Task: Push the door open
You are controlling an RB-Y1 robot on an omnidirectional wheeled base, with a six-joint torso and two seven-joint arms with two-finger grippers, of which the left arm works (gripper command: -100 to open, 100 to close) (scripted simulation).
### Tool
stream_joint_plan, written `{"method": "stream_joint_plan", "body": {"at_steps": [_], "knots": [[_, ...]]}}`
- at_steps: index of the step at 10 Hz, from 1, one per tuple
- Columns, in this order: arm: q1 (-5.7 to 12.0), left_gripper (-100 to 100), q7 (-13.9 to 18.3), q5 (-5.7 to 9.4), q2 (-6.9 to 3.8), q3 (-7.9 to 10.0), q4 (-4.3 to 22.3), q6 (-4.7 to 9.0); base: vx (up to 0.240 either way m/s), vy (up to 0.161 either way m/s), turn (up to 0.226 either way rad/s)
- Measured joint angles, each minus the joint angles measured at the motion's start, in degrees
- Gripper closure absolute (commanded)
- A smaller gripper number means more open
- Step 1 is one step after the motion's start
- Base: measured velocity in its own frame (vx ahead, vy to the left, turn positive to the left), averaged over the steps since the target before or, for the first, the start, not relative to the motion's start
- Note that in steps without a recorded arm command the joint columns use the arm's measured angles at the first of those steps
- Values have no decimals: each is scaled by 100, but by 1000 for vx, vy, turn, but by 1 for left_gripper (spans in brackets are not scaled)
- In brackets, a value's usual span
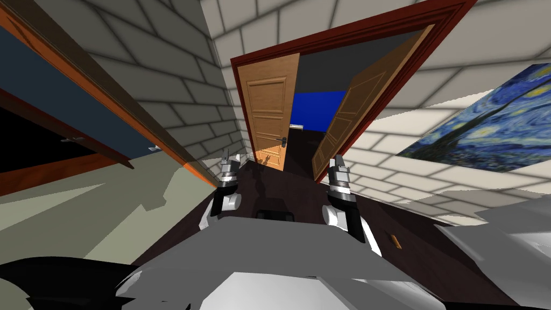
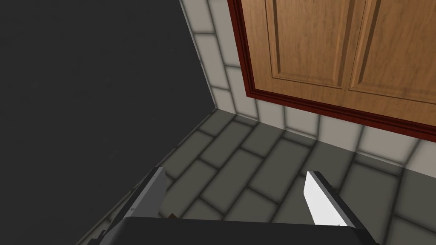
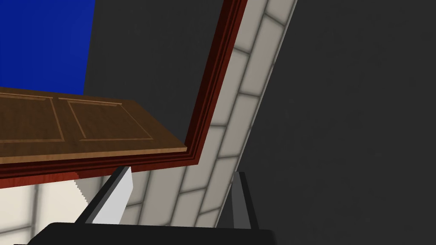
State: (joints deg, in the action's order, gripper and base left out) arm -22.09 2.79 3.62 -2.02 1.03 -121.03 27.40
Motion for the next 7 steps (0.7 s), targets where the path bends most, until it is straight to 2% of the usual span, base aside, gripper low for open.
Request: {"method": "stream_joint_plan", "body": {"at_steps": [3,6,7], "knots": [[295,-100,-11,-11,-66,5,362,-77,87,-11,-16],[493,-100,-24,-35,-121,-39,787,-32,100,-8,-15],[608,-100,-21,-35,-147,-31,943,-39,96,3,-16]]}}
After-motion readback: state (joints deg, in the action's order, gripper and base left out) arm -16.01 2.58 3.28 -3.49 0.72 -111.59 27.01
